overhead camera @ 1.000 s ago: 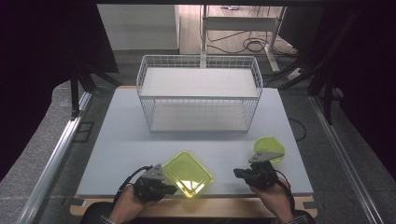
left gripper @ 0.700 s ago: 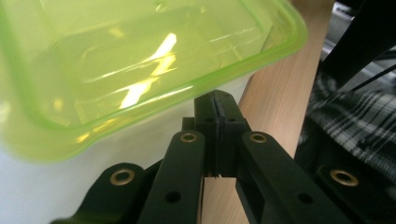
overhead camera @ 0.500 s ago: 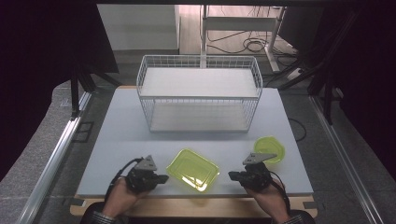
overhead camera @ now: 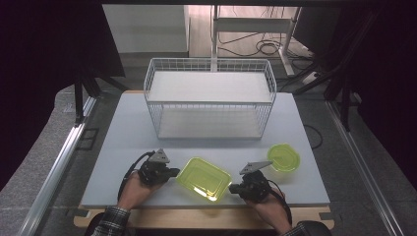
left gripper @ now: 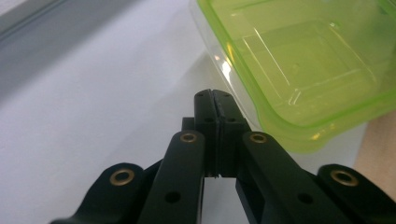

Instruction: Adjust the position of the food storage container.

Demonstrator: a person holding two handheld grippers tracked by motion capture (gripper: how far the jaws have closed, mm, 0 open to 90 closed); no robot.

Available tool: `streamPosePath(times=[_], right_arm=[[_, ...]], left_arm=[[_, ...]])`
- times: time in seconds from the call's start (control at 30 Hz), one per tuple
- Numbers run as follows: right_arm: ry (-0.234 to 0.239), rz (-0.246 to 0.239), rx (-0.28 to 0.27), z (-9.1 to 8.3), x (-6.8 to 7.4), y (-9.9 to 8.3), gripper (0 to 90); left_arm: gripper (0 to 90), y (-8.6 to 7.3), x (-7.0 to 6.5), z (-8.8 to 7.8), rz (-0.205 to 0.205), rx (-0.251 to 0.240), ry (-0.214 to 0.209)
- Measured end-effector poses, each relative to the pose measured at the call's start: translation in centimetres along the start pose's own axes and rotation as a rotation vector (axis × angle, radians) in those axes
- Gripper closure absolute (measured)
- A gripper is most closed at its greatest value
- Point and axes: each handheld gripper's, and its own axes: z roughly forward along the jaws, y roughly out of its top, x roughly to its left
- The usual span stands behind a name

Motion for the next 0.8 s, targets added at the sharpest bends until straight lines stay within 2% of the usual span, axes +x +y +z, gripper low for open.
streamPosePath(times=[0.1, 0.17, 0.2, 0.33, 0.5, 0.8], right_arm=[[-0.006, 0.024, -0.002, 0.0, -0.7, 0.2, 89.2], [-0.016, 0.044, -0.015, -0.1, -1.8, 0.5, 89.2], [-0.016, 0.044, -0.015, -0.1, -1.8, 0.5, 89.2], [-0.026, 0.072, -0.031, -0.2, -3.2, 0.9, 89.1], [-0.043, 0.082, -0.049, 0.0, -4.5, 1.7, 89.1], [-0.068, 0.075, -0.052, 1.0, -5.6, 3.5, 89.1]], left_arm=[[89.8, -0.1, -0.4, -0.1, -0.004, -0.001, -0.013], [89.8, -0.2, -0.7, 0.0, -0.013, 0.0, -0.025], [89.8, -0.2, -0.8, 0.0, -0.008, 0.005, -0.033], [89.7, -0.2, -1.6, 0.1, -0.003, 0.0, -0.056], [89.5, -0.3, -2.3, 0.0, 0.009, 0.001, -0.071], [88.9, -0.3, -3.3, 0.0, 0.028, 0.015, -0.09]])
